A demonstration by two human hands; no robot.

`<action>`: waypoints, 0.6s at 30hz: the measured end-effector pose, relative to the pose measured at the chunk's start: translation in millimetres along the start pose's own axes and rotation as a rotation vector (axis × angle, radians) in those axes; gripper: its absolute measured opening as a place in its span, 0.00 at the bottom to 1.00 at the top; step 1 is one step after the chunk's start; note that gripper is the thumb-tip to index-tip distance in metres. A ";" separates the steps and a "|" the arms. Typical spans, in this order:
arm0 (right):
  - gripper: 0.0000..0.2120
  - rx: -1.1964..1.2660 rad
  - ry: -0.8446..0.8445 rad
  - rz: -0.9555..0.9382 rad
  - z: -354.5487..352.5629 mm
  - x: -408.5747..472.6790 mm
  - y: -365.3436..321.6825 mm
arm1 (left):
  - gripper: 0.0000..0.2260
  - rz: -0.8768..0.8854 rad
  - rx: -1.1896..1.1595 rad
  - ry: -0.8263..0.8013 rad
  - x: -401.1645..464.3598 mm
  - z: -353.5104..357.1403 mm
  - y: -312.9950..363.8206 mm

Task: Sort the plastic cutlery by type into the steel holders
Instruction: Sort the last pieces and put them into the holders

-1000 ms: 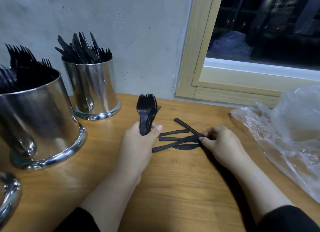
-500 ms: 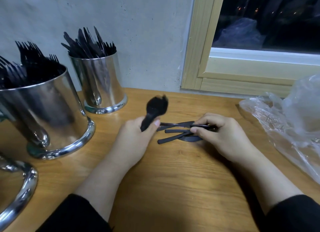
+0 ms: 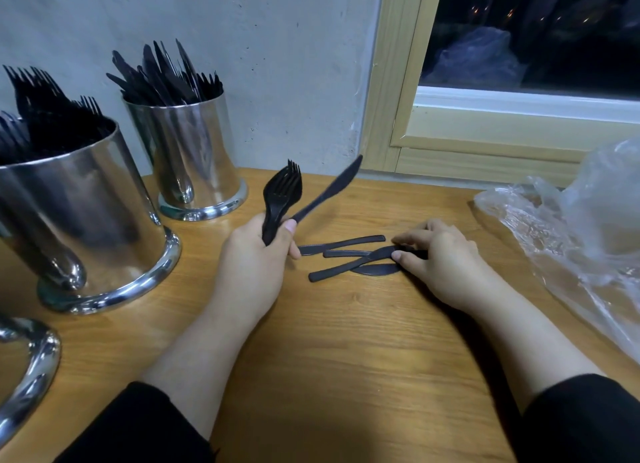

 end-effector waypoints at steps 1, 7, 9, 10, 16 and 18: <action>0.11 0.010 0.002 -0.002 -0.9 -0.2 -1.4 | 0.17 -0.003 -0.009 0.004 0.9 0.5 -0.1; 0.04 0.098 -0.021 -0.016 -2.9 -0.5 -3.7 | 0.15 0.003 -0.064 0.025 0.5 1.9 -3.1; 0.05 0.241 0.003 -0.034 -5.6 -1.8 -4.9 | 0.14 0.013 -0.065 0.056 0.6 0.4 -2.4; 0.05 0.342 0.022 -0.042 -7.5 -3.1 -6.1 | 0.14 0.020 -0.064 0.082 1.1 -0.9 -2.4; 0.04 0.764 0.066 -0.079 -18.0 -13.8 -15.6 | 0.12 0.045 -0.032 0.111 3.8 -4.6 -3.0; 0.04 0.813 0.067 -0.079 -17.0 -14.9 -17.6 | 0.12 0.034 -0.019 0.026 3.7 -1.9 -2.8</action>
Point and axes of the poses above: each hand's wrist, its own x-axis towards the middle knuckle, its own z-axis out of the palm, y = z × x, the point moved 2 cm from there along x, towards the middle knuckle, and after that the axes turned 6 degrees about z, right-handed, at the moved point
